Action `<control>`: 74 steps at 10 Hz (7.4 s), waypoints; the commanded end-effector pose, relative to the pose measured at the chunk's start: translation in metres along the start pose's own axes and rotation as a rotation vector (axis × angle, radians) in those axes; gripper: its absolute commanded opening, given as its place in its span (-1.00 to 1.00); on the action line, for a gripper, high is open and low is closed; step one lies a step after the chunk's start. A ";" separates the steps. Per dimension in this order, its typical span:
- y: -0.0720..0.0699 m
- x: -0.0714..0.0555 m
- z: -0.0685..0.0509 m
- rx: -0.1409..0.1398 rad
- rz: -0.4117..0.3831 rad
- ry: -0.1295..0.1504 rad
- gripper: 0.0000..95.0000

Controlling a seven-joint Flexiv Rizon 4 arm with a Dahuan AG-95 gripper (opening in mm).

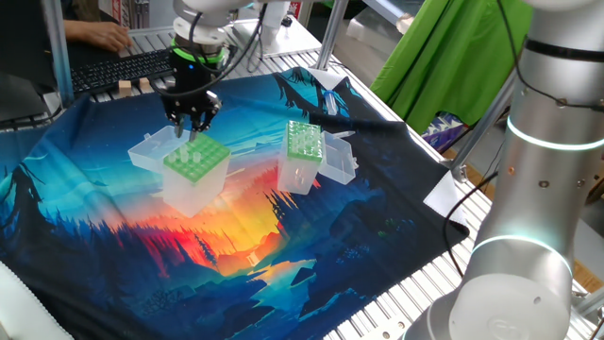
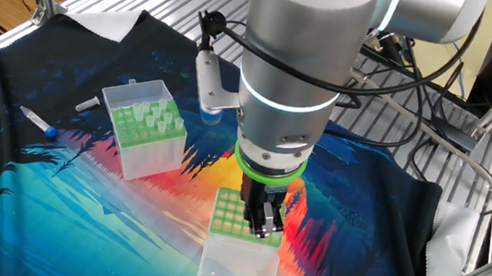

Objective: Transfer all large pipette tips from one holder to another

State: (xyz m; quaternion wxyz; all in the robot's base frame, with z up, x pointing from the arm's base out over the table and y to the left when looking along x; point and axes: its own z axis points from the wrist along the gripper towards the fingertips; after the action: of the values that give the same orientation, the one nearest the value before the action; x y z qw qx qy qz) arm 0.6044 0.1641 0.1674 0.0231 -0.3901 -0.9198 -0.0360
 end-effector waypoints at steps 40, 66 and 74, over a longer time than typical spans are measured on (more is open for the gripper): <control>0.009 0.006 0.011 -0.018 -0.024 -0.053 -0.60; 0.004 0.008 0.022 0.010 -0.097 -0.070 -0.60; 0.003 0.009 0.023 0.046 -0.126 -0.111 -1.00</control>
State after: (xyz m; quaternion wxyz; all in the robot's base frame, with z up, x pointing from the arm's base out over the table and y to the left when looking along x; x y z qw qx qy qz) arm 0.6007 0.1742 0.1454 -0.0213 -0.3322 -0.9429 0.0063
